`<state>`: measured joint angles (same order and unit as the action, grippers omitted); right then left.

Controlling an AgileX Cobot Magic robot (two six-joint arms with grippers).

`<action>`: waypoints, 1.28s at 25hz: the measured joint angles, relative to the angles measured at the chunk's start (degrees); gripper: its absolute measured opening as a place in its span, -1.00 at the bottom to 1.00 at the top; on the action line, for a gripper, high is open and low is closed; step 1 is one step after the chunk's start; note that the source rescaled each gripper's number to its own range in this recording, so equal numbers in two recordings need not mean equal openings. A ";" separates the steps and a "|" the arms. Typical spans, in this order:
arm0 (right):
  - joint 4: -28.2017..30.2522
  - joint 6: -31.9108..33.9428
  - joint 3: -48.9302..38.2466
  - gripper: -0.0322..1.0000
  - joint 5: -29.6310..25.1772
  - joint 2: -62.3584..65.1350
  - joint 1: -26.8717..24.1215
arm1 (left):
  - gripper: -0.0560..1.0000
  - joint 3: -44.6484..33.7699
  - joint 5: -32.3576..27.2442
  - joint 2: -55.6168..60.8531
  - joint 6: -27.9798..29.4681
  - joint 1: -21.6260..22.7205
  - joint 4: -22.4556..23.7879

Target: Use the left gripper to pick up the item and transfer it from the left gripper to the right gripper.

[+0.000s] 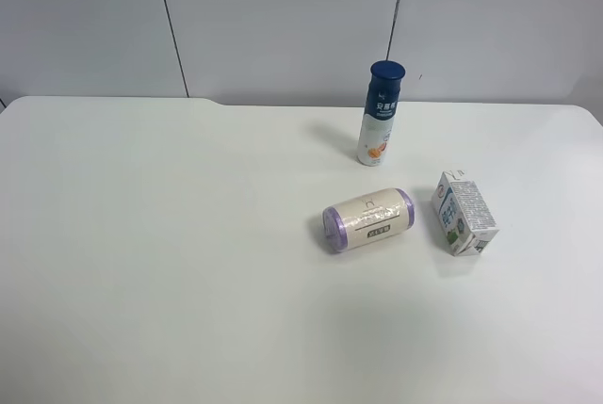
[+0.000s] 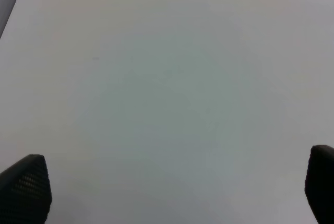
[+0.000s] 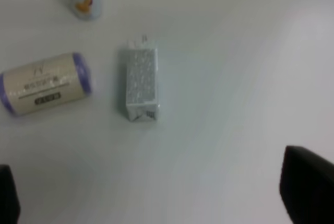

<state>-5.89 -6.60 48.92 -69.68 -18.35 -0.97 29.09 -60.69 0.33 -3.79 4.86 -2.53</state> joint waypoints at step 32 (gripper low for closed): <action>5.22 1.86 -19.81 1.00 7.82 18.52 0.00 | 0.99 0.00 0.00 0.00 0.00 0.00 0.00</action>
<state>-0.67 -4.74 29.11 -61.85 0.17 -0.97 29.09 -60.69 0.33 -3.79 4.86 -2.53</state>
